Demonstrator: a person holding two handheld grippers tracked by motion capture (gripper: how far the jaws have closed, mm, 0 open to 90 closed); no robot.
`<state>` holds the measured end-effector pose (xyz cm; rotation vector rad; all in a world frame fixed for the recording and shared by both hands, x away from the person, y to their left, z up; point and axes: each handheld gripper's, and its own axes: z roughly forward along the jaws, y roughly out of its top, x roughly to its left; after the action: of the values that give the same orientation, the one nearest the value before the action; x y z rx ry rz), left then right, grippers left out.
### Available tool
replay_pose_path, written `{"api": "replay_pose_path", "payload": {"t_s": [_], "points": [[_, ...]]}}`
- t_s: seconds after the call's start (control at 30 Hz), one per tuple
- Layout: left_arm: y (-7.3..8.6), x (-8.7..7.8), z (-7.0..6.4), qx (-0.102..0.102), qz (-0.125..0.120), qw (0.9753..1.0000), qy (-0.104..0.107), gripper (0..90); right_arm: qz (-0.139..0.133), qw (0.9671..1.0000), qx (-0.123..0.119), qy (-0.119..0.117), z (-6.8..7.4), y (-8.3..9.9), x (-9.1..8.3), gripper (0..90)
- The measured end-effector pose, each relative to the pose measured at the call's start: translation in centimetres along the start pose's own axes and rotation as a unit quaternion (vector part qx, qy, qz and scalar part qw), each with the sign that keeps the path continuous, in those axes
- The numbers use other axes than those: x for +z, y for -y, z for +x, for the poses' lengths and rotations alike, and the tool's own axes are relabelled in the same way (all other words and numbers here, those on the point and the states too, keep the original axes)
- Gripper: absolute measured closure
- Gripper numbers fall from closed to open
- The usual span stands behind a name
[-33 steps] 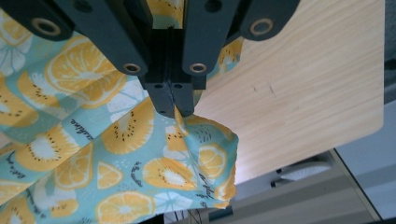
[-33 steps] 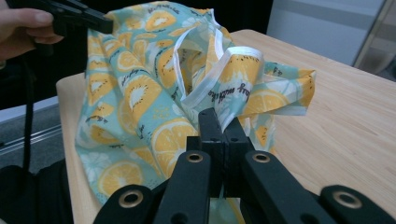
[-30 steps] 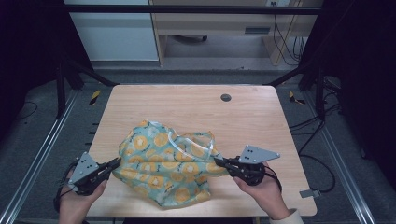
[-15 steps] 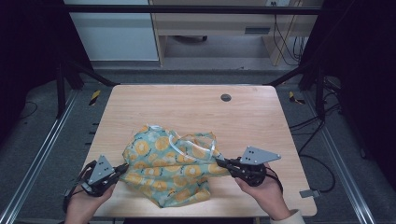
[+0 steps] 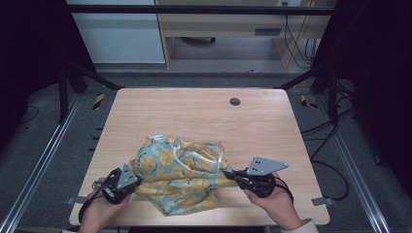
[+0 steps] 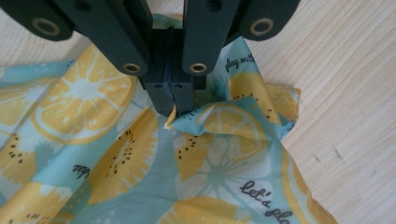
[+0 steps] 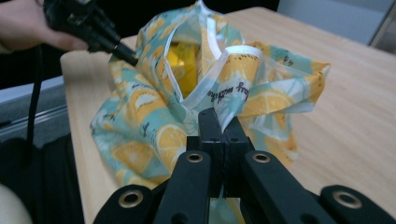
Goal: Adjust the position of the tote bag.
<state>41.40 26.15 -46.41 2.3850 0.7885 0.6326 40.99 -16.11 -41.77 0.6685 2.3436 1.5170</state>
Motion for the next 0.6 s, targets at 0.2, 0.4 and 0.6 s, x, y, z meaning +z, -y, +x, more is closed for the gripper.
{"api": "replay_pose_path", "payload": {"t_s": [0.2,0.4,0.6], "points": [[0.1,0.4,0.3,-0.003,0.008,0.9999,-0.009,90.0,0.056,0.9982,-0.005,-0.023,0.1,1.7,1.1,90.0],[0.2,0.8,0.5,-0.005,0.012,0.9998,-0.013,90.0,0.09,0.9956,-0.006,-0.023,0.2,2.3,2.2,90.0],[0.2,1.3,0.9,-0.001,0.015,0.9997,-0.017,90.0,0.122,0.9922,-0.005,-0.024,-0.1,3.1,3.1,90.0]]}}
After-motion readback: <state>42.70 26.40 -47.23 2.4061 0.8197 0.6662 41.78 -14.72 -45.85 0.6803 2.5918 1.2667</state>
